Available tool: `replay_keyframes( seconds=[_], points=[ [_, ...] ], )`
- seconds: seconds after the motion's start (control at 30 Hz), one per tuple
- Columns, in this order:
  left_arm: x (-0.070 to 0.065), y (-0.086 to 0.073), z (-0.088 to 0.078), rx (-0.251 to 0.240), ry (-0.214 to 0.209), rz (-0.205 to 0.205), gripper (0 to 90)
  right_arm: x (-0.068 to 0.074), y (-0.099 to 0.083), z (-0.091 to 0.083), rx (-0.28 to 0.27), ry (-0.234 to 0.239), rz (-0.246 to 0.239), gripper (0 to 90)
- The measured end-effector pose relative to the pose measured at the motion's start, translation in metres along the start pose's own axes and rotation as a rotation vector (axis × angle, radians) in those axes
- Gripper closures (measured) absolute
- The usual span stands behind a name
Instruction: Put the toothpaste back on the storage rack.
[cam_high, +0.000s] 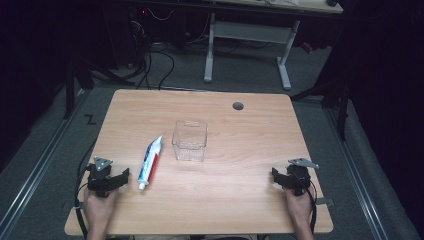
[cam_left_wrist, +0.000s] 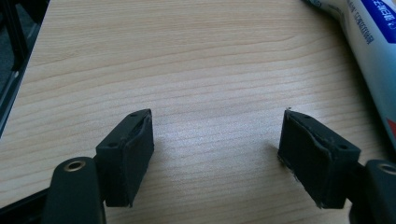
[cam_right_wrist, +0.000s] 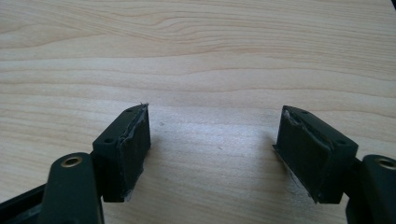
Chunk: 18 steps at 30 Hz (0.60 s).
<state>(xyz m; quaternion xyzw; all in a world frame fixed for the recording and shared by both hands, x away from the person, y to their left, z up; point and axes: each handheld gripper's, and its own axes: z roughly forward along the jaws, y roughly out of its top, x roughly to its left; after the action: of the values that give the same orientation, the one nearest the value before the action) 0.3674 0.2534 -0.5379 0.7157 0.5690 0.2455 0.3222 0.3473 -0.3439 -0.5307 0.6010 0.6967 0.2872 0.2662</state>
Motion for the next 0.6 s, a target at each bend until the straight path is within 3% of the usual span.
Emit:
replay_keyframes(
  seconds=[0.37,0.6],
  points=[
    [0.0021,0.0000,-0.0001,-0.002,-0.014,0.005,28.5,0.0018,-0.0001,0.0001,-0.002,0.021,-0.011,26.0],
    [0.0048,-0.0005,-0.0011,-0.016,-0.029,-0.048,28.5,0.0031,0.0001,0.0000,-0.001,0.047,-0.033,26.0]
  ],
)
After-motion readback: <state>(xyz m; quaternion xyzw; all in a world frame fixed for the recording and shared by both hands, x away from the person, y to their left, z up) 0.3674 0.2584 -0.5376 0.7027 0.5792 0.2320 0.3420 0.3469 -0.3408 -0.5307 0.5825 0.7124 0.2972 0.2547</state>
